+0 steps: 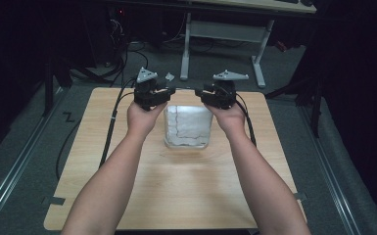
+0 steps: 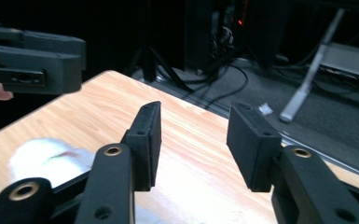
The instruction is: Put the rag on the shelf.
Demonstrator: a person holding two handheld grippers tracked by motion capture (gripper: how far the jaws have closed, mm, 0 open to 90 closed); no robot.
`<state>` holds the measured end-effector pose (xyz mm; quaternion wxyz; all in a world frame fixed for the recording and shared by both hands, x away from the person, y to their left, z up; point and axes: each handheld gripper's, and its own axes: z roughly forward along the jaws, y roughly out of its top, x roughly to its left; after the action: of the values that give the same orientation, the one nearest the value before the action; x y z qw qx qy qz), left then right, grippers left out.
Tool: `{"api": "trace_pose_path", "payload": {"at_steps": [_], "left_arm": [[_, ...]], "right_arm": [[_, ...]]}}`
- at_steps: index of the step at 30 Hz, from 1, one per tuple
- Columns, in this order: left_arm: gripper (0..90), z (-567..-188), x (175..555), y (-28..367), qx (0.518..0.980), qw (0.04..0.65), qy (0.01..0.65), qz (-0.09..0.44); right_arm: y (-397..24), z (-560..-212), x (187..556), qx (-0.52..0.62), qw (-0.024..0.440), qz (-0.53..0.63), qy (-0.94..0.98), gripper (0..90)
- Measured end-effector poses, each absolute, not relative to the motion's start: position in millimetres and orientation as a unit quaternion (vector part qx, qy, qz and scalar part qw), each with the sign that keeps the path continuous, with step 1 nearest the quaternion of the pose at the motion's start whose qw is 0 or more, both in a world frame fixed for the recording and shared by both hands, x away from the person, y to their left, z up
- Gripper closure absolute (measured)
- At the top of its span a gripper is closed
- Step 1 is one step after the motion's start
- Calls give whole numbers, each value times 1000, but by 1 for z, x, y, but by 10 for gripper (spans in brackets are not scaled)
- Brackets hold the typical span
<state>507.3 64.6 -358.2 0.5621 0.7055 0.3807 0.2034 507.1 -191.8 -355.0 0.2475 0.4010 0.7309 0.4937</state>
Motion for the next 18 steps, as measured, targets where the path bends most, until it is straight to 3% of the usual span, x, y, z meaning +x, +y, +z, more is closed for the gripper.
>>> {"api": "trace_pose_path", "payload": {"at_steps": [18], "left_arm": [[481, -373, 442, 104, 716, 553, 357, 232]], "right_arm": [[-219, -375, 438, 379, 286, 482, 737, 471]]}}
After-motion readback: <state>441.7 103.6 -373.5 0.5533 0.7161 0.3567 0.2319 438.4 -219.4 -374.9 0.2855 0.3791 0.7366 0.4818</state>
